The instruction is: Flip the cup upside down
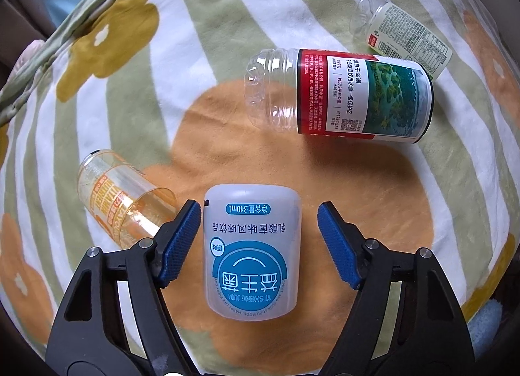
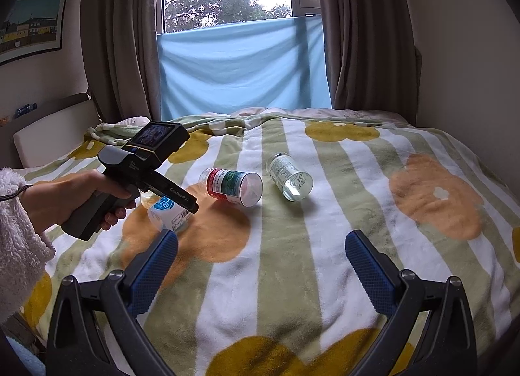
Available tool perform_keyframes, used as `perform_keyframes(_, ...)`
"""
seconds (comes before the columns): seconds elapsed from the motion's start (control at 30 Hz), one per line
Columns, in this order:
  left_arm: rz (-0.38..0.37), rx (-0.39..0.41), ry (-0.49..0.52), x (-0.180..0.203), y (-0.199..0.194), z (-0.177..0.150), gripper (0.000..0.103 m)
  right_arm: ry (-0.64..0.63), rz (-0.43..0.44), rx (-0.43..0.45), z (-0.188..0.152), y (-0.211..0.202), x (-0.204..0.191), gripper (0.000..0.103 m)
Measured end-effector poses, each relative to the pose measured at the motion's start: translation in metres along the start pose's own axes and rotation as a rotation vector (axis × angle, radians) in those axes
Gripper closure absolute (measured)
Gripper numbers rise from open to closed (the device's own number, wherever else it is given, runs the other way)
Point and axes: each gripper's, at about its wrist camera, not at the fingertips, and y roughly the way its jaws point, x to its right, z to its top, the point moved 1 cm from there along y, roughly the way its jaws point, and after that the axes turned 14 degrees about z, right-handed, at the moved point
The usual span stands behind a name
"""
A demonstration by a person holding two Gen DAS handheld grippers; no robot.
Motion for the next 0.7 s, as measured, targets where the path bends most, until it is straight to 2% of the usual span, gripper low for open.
perform_keyframes(0.1, 0.059, 0.002, 0.027, 0.005, 0.003, 0.0, 0.044, -0.002, 0.0, 0.001, 0.0, -0.001, 0.001, 0.0)
perform_keyframes(0.3, 0.078, 0.013, 0.037, 0.009, -0.003, -0.003, 0.044, 0.012, 0.01, 0.008, 0.001, -0.005, 0.005, 0.0)
perform_keyframes(0.5, 0.06, 0.029, 0.026, 0.008, -0.024, -0.012, 0.045, 0.021, 0.018, 0.019, 0.004, -0.011, 0.005, 0.0)
perform_keyframes(0.7, 0.027, 0.078, 0.015, 0.005, -0.072, -0.033, 0.045, 0.024, 0.026, 0.053, 0.01, -0.028, 0.006, 0.0)
